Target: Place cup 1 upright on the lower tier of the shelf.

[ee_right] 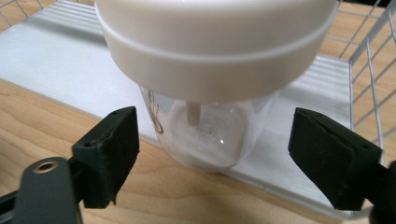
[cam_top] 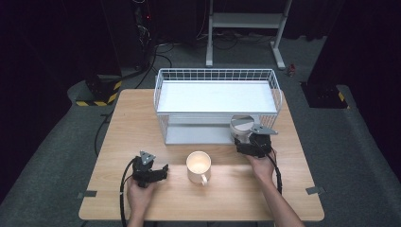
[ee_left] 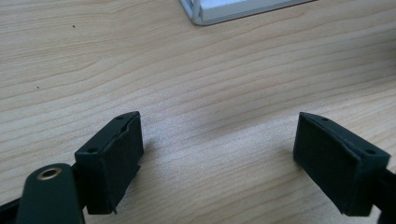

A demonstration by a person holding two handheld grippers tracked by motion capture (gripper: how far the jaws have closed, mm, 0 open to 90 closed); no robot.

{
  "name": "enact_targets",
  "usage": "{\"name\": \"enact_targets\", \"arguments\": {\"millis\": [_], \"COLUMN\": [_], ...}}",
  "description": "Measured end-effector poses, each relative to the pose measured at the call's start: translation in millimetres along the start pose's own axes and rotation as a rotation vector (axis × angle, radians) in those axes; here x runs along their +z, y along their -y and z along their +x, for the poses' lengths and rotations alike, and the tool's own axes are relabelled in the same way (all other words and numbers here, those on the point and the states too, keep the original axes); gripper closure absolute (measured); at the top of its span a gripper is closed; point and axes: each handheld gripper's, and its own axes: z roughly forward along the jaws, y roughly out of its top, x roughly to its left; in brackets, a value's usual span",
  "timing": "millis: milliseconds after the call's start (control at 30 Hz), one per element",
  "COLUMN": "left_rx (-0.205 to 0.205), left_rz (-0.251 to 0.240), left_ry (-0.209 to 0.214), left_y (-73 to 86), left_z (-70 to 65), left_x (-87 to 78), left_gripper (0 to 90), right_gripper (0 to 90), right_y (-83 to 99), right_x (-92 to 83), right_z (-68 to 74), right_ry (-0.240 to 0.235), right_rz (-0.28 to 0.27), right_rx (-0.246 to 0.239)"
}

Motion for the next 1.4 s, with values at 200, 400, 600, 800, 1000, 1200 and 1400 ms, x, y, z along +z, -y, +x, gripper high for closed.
{"name": "enact_targets", "arguments": {"millis": [200, 400, 600, 800, 1000, 1200, 1400], "left_rx": [-0.003, -0.004, -0.004, -0.004, 0.0, 0.0, 0.002], "left_rz": [-0.002, -0.003, -0.003, -0.003, 0.0, 0.0, -0.001], "left_ry": [-0.001, -0.001, -0.001, -0.001, -0.001, -0.001, 0.0], "left_y": [0.0, 0.0, 0.1, 0.1, 0.0, 0.0, 0.0], "left_z": [-0.2, -0.3, -0.3, -0.3, 0.0, 0.0, -0.1], "left_x": [0.1, 0.2, 0.2, 0.1, -0.1, 0.0, -0.1], "left_gripper": [16.4, 16.4, 16.4, 16.6, 16.6, 16.6, 17.0], "right_gripper": [24.4, 27.5, 29.2, 29.7, 31.9, 33.7, 37.8], "right_y": [2.3, 2.5, 0.8, -1.3, -1.0, -1.5, -6.9], "right_x": [-2.9, 0.6, 3.6, 8.4, 13.6, 18.4, 22.7], "right_z": [4.4, 10.4, 10.3, 11.8, 10.0, 8.1, 8.0], "right_ry": [0.011, 0.035, 0.056, 0.069, 0.075, 0.082, 0.096], "right_rz": [-0.011, 0.005, 0.008, 0.014, 0.019, 0.027, 0.033], "right_rx": [-0.01, -0.006, -0.011, -0.004, 0.009, 0.012, 0.025]}}
